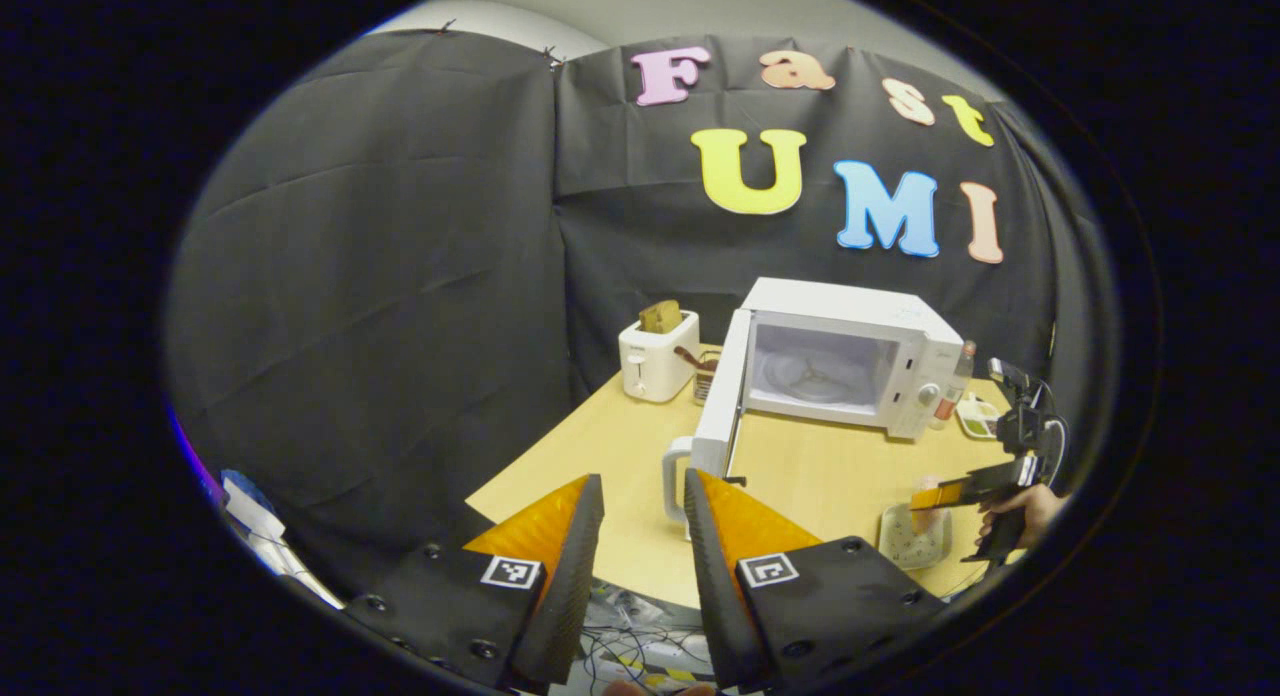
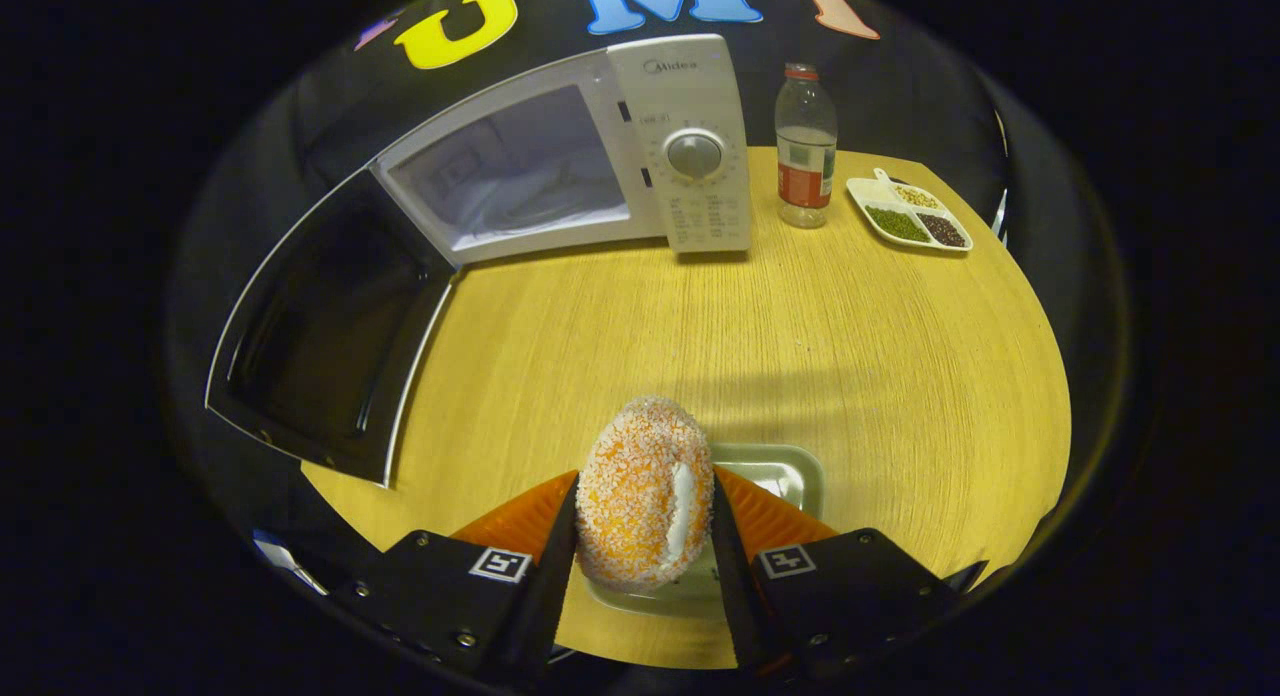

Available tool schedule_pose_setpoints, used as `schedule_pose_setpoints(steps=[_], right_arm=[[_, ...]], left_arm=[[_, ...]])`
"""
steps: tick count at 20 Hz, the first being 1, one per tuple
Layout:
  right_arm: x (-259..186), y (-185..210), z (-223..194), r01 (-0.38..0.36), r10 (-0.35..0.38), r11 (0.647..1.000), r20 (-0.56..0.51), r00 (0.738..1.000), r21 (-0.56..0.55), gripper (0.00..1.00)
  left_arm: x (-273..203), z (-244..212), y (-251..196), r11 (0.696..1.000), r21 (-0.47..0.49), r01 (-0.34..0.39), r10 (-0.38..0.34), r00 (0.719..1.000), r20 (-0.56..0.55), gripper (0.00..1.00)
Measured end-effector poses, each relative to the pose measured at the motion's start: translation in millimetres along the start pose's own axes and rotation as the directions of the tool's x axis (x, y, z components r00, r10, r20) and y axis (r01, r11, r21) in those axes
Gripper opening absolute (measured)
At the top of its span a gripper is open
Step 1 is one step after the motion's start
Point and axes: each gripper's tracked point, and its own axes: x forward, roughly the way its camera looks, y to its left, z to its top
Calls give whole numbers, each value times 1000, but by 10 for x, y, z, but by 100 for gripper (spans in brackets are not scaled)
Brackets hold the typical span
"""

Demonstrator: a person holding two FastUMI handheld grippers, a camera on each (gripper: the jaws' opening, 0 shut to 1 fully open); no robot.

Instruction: Open the microwave oven with the left hand, put the food in, and close the microwave oven.

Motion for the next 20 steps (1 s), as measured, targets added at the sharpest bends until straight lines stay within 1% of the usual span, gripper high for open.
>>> schedule_pose_setpoints(steps=[2, 3, 4, 6, 9, 11, 13, 15, 16, 17, 18, 20], right_arm=[[2, 222, 181, -9, 6, 998, 46, 999, 55, 68], [6, 317, 283, -12, 6, 997, 73, 997, 76, 65], [16, 420, 373, -16, 7, 995, 103, 995, 94, 68], [10, 634, 540, -39, 22, 992, 139, 990, 121, 68], [44, 853, 851, -63, 34, 988, 192, 981, 144, 68], [131, 1035, 1026, -101, 61, 979, 218, 974, 176, 68], [246, 1151, 1186, -134, 88, 974, 241, 967, 182, 68], [363, 1271, 1344, -160, 103, 968, 276, 955, 193, 68], [438, 1323, 1407, -173, 111, 965, 290, 951, 197, 67], [536, 1361, 1470, -186, 119, 962, 304, 945, 202, 67], [659, 1384, 1527, -190, 118, 959, 314, 942, 212, 68], [904, 1401, 1615, -193, 109, 951, 322, 940, 241, 67]], left_arm=[[-39, 33, 124, 1000, -3, 31, -31, 999, 25, 58], [-58, 70, 167, 999, -4, 51, -51, 998, 39, 58], [-74, 110, 218, 997, -4, 73, -72, 996, 56, 58], [-90, 149, 302, 995, -1, 96, -96, 993, 66, 58], [-118, 246, 422, 994, -32, 101, -97, 991, 86, 58], [-119, 233, 423, 994, -35, 105, -101, 991, 89, 58], [-122, 192, 424, 995, -31, 98, -95, 992, 82, 57], [-88, 205, 382, 993, -71, 98, -93, 993, 68, 58], [-66, 201, 360, 992, -91, 92, -87, 995, 56, 60], [-19, 194, 309, 991, -100, 84, -80, 996, 42, 58], [31, 204, 257, 993, -97, 71, -68, 997, 37, 56], [99, 286, 209, 996, -79, 38, -35, 999, 38, 56]])
